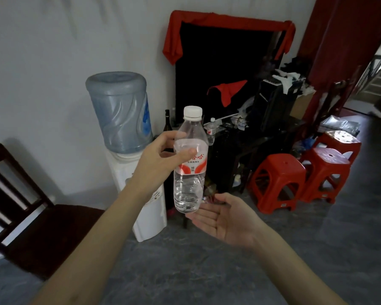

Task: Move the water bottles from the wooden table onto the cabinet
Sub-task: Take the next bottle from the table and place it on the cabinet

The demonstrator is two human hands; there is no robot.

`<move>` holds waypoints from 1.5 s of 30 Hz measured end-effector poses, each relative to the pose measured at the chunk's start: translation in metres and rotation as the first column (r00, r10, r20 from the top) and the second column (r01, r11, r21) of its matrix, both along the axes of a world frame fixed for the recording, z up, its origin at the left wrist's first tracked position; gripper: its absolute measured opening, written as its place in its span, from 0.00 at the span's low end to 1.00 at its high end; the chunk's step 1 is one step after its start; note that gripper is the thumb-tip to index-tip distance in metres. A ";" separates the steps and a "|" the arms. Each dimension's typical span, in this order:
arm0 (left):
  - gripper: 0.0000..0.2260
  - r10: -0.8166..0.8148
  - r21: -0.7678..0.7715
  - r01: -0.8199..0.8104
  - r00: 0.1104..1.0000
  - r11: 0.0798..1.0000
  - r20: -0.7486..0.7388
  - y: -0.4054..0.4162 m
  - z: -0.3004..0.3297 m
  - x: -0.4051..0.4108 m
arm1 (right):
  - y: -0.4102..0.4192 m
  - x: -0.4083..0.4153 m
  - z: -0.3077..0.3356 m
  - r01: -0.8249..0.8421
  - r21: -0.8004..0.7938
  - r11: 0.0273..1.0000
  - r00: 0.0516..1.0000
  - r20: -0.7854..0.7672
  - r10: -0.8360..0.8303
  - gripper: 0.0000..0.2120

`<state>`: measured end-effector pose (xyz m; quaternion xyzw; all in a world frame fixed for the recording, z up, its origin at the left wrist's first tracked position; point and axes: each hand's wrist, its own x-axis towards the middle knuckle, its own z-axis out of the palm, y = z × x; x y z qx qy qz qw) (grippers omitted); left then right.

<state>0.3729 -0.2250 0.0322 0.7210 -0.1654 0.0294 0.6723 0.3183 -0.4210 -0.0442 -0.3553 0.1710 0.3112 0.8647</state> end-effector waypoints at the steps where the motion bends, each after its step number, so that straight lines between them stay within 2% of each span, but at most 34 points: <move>1: 0.25 -0.008 0.013 0.008 1.000 1.000 0.000 0.000 0.002 0.018 | 0.000 0.016 0.002 0.000 -0.008 1.000 1.000 -0.002 0.000 0.25; 4: 0.25 -0.016 0.043 0.016 1.000 0.999 -0.016 0.000 0.006 0.070 | -0.001 0.065 0.004 0.003 -0.030 1.000 1.000 -0.003 -0.003 0.25; 9: 0.16 -0.049 0.064 0.054 0.997 0.997 -0.065 -0.007 -0.002 0.144 | -0.007 0.128 -0.009 0.073 -0.034 0.997 0.997 -0.019 -0.074 0.24; 17: 0.16 -0.108 0.135 0.121 0.989 0.983 -0.100 -0.024 -0.008 0.236 | -0.030 0.206 -0.027 0.148 -0.004 0.989 0.987 -0.063 -0.148 0.24; 23: 0.16 -0.136 0.167 0.148 0.987 0.975 -0.082 -0.053 -0.019 0.298 | -0.056 0.272 -0.038 0.140 -0.006 0.990 0.987 -0.077 -0.140 0.23; 28: 0.16 -0.096 0.144 0.114 0.988 0.983 -0.123 -0.082 -0.030 0.362 | -0.090 0.339 -0.046 0.124 -0.014 0.992 0.988 -0.095 -0.125 0.23; 32: 0.20 -0.074 0.162 0.099 0.986 0.982 -0.152 -0.104 -0.033 0.410 | -0.117 0.398 -0.050 0.072 -0.024 0.997 0.989 -0.124 -0.075 0.23; 36: 0.17 -0.005 0.113 0.025 0.986 0.993 -0.168 -0.114 -0.042 0.452 | -0.135 0.459 -0.059 0.024 -0.015 1.000 0.988 -0.149 -0.026 0.23; 45: 0.20 0.137 0.188 -0.093 0.963 0.978 -0.234 -0.102 -0.079 0.505 | -0.117 0.548 -0.105 -0.068 0.016 0.998 0.961 -0.267 0.069 0.26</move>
